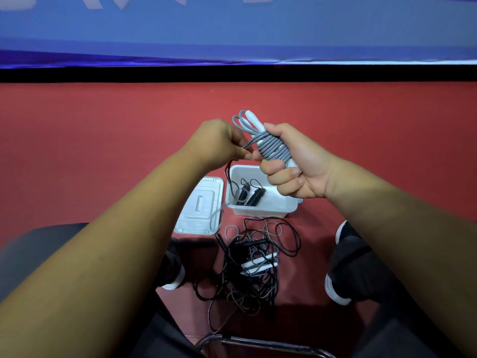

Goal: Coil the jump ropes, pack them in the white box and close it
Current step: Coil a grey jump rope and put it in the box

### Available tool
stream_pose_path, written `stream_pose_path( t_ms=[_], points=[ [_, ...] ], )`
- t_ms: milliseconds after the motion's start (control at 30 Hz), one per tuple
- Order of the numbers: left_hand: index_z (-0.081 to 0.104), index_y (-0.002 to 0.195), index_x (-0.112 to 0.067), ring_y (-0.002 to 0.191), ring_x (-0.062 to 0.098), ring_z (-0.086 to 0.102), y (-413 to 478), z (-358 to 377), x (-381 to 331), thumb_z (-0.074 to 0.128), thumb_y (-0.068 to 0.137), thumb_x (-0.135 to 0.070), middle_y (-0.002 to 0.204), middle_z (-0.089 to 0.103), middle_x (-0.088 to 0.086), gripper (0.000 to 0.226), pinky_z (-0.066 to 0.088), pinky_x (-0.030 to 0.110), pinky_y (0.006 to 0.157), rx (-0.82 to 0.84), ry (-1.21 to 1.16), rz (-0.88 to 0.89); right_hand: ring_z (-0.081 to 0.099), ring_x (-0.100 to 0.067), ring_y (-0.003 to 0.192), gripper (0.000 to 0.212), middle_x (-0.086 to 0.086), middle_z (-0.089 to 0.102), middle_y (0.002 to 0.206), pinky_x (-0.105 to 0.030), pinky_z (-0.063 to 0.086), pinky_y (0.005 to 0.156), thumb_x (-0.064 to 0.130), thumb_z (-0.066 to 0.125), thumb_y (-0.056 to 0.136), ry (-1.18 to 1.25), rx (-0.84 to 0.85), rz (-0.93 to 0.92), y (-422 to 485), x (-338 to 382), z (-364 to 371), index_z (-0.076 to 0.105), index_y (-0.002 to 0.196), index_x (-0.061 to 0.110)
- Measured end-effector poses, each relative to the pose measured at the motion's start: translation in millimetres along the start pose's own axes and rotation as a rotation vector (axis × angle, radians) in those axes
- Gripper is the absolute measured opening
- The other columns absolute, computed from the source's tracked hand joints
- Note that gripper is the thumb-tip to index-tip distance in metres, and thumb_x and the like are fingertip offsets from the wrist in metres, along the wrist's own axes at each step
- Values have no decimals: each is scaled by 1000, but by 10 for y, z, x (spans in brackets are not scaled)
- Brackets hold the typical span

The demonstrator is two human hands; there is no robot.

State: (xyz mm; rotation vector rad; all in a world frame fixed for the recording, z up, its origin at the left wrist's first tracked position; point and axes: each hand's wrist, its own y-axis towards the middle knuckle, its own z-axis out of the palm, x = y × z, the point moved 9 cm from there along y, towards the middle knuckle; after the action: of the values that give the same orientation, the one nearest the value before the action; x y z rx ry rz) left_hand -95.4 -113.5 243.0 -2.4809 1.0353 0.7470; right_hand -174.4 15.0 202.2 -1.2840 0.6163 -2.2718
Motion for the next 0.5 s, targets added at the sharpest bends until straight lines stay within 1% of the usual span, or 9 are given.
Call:
stream_pose_path(
  t_ms=[33,67,133,200,233,300,367,433,500],
  points=[
    [82,81,-19,61,2,54,-21,-2,-34,88,81,-21,72,75,-4,6,46,26,66,14,-27,7,11,-6,43,53,7,32,61,-17,6,44,66,50,97,2,43,17,-13,-25,42,64,94,14],
    [77,72,-18,56,-1,52,-33,1,-52,84,82,-12,65,71,-8,13,44,20,61,28,-59,2,12,-6,41,54,7,31,60,-16,6,44,65,49,97,4,82,36,-22,-48,77,66,94,14],
    [63,58,-22,46,-4,50,-48,10,-37,76,83,3,48,59,-17,38,38,8,51,52,-121,-21,12,-5,39,57,6,29,58,-16,6,44,63,47,96,-2,150,83,-47,-97,126,75,99,12],
    [54,53,-23,40,-2,45,-50,31,-29,70,84,6,41,50,-17,45,34,8,45,74,-146,-29,11,-6,39,63,6,28,56,-16,6,44,61,47,93,-26,208,124,-79,-142,159,78,117,12],
    [52,52,-22,40,0,41,-46,44,-19,68,84,5,41,47,-15,45,33,11,45,82,-147,-29,10,-6,40,66,6,27,56,-15,6,43,60,45,93,-37,239,138,-90,-164,179,75,129,14],
    [57,56,-19,49,1,36,-47,37,-17,68,83,0,49,48,-14,34,34,23,53,86,-138,-1,11,-6,40,66,5,27,57,-14,9,41,58,44,94,-34,289,158,-111,-205,229,66,144,21],
    [74,75,-12,63,8,47,-59,21,-3,69,83,-1,66,63,-4,14,42,27,60,90,-244,13,12,-7,40,62,4,29,58,-14,11,41,56,44,95,-24,315,162,-118,-230,263,63,147,29],
    [80,92,-10,71,9,60,-69,-24,-27,66,86,3,84,77,7,20,52,25,68,82,-331,29,13,-7,40,56,3,30,59,-15,10,42,55,44,97,-30,352,154,-127,-235,298,62,147,36],
    [81,97,-11,76,8,66,-58,-72,-53,64,88,7,94,80,9,26,54,21,72,64,-355,51,14,-8,40,51,2,31,60,-15,11,42,53,42,99,-38,387,144,-133,-231,321,63,144,39]
  ],
)
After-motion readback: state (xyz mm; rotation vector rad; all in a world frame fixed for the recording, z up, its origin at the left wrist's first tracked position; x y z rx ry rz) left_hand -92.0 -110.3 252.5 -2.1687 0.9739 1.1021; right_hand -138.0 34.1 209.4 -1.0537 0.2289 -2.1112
